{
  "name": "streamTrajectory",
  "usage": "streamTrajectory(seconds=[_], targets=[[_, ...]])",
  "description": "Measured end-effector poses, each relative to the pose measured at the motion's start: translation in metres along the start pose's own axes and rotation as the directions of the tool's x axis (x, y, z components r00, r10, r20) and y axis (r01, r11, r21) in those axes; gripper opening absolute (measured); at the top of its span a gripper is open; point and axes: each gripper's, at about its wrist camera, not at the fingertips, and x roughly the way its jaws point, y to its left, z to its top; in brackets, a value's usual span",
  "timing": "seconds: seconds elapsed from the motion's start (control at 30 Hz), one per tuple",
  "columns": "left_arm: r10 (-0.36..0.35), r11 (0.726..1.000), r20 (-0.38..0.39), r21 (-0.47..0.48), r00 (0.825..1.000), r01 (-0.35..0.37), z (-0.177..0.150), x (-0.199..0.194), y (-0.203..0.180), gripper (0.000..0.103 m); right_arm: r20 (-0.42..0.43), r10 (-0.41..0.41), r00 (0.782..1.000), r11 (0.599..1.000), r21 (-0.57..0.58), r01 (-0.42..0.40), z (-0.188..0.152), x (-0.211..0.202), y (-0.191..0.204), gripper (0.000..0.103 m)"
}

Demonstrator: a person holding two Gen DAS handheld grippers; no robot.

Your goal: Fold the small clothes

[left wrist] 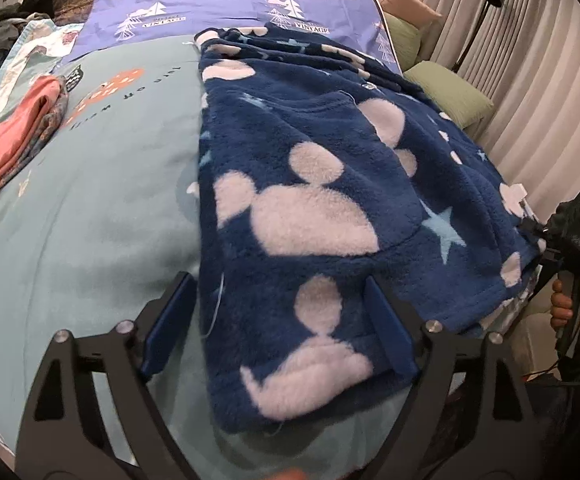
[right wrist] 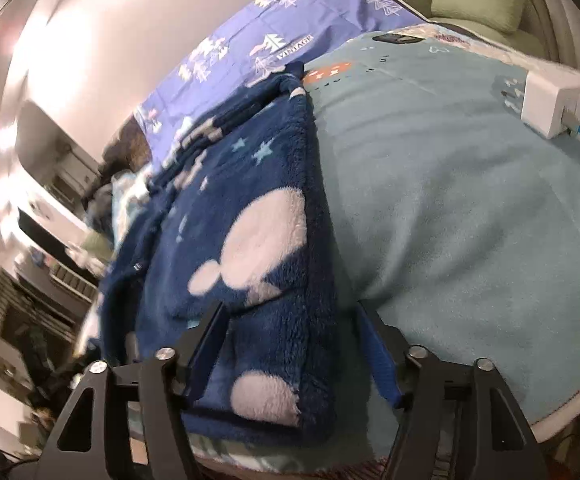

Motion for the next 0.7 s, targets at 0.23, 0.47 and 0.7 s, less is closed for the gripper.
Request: streamTrajectory(seconds=[0.23, 0.47, 0.7], targets=[[0.005, 1.0, -0.005, -0.009, 1.0, -0.005, 0.0, -0.002, 0.001, 0.079, -0.077, 0.042, 0.996, 0.999, -0.008, -0.043, 0.002, 0.001, 0.0, 0.082], [-0.044, 0.999, -0.005, -0.004, 0.999, 0.044, -0.004, -0.009, -0.003, 0.036, -0.056, 0.015, 0.998, 1.0, 0.009, -0.015, -0.005, 0.003, 0.009, 0.081], [-0.102, 0.994, 0.065, -0.044, 0.993, 0.105, 0.004, -0.029, -0.009, 0.017, -0.002, 0.11, 0.994, 0.988, 0.105, -0.11, 0.001, -0.019, 0.018, 0.011]])
